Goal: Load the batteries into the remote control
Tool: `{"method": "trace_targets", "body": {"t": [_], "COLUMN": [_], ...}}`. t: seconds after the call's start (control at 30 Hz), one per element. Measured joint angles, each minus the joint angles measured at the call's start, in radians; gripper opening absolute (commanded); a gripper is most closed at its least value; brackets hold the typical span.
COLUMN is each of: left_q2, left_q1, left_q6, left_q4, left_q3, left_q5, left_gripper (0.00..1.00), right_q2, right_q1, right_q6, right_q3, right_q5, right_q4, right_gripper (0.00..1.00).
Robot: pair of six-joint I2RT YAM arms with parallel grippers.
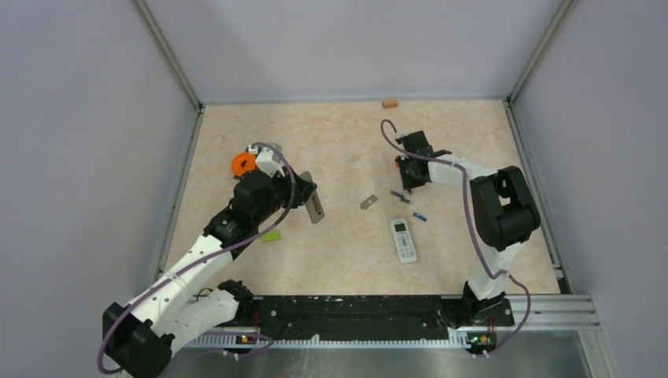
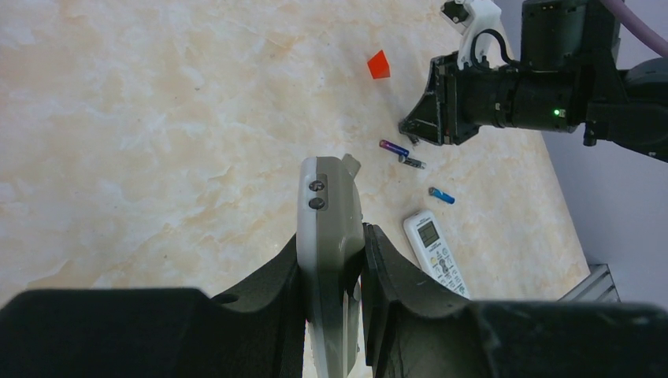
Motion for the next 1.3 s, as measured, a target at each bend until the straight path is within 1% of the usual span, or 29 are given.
{"method": "trace_targets", "body": {"t": [0.1,0.23,0.37,0.47,0.57,0.73,0.9,1.0,1.1,1.3], "left_q2": [0.000,0.000,-0.001,-0.001,0.000,0.024,0.076,0.114,0.159,0.238], "left_q1": [0.000,0.002,0.005,0.005,0.005,0.005,0.005,0.005,0.005,0.005], "left_q6": [0.010,0.036,0.068,0.077,0.076,0.048,-0.008,-0.045,-0.076,-0.147], "left_q4": [0.003,0.031,0.103,0.148,0.187,0.246,0.274,0.299,0.311,0.340], "left_q3": [0.000,0.000,-0.003,-0.008,-0.013,-0.022,-0.022,-0.023,-0.023,-0.021], "left_q5": [0.039,0.129,0.264,0.343,0.389,0.406,0.364,0.336,0.323,0.336], "left_gripper": [0.00,0.00,0.00,0.00,0.00,0.00,0.00,0.00,0.00,0.00], "right_q2": [0.009,0.010,-0.003,-0.055,-0.157,-0.364,-0.537,-0.620,-0.689,-0.799], "right_q1": [-0.003,-0.014,-0.019,-0.019,-0.019,-0.020,-0.013,0.019,0.076,0.158], "right_q6": [0.002,0.004,0.005,0.010,0.026,0.077,0.164,0.218,0.274,0.360], "right_q3": [0.012,0.012,-0.003,-0.045,-0.098,-0.164,-0.215,-0.253,-0.285,-0.319], "right_q5": [-0.017,-0.025,-0.021,-0.021,-0.026,-0.077,-0.163,-0.195,-0.225,-0.267], "right_q4": [-0.002,0.000,0.016,0.032,0.062,0.143,0.227,0.262,0.293,0.362], "right_gripper": [0.09,0.07,0.07,0.07,0.07,0.07,0.07,0.07,0.07,0.07]}}
